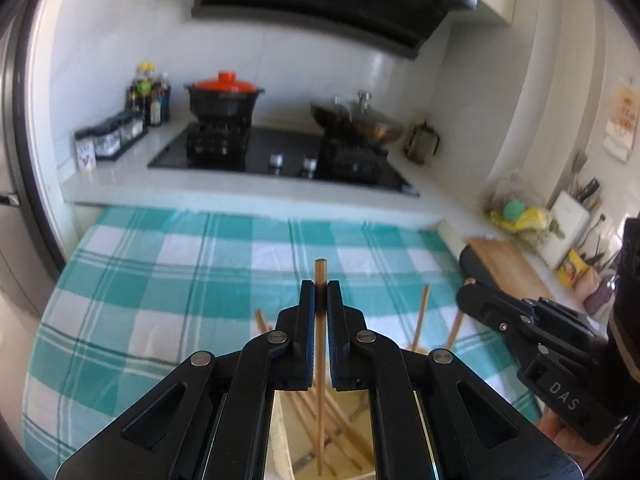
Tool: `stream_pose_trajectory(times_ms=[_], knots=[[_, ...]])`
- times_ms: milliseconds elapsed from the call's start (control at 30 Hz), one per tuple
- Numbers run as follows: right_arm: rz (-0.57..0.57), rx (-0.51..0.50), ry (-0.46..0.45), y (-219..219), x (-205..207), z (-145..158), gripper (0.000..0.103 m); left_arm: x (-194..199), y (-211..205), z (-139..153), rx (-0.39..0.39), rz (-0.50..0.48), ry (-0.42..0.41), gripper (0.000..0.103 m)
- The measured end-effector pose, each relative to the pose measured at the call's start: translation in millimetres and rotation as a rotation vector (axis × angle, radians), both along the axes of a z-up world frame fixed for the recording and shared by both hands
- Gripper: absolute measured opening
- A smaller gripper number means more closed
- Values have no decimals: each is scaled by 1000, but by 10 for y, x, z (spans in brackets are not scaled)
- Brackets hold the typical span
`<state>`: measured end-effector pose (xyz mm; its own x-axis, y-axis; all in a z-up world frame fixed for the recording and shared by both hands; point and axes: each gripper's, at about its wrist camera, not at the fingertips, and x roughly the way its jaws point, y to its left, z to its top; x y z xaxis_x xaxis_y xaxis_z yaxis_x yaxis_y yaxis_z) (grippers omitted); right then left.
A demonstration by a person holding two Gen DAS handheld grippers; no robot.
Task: Organize utensils
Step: 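Carry both chopsticks over the cream caddy and drop them in, then move both open grippers back over the steel spoon and chopstick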
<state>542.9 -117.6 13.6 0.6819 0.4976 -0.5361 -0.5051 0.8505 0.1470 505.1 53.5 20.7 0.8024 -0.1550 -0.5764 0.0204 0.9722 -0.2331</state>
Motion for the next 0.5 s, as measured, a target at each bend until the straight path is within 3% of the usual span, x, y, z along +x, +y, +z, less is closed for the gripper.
stream_pose_trajectory(times_ms=[33, 67, 100, 133, 167, 267, 400, 500], knots=[[11, -5, 52, 13, 57, -98, 9, 19, -12, -74, 6, 0, 25, 5], [28, -9, 106, 34, 113, -191, 10, 22, -19, -128, 10, 2, 44, 15], [43, -17, 149, 35, 127, -271, 24, 15, -17, -160, 9, 5, 59, 26], [40, -36, 174, 43, 120, -323, 36, -36, 6, -176, 5, 13, 63, 55], [30, -56, 172, 33, 54, -341, 56, -122, 42, -170, 4, 26, 56, 75], [35, -129, 138, -4, -279, -309, 59, -476, 119, -117, 48, 11, 21, 84], [69, -253, 77, -117, -876, -266, 65, -1046, 184, -95, 196, 7, 25, 98], [106, -360, 50, -232, -1372, -283, 66, -1513, 231, -179, 309, 18, 56, 100]])
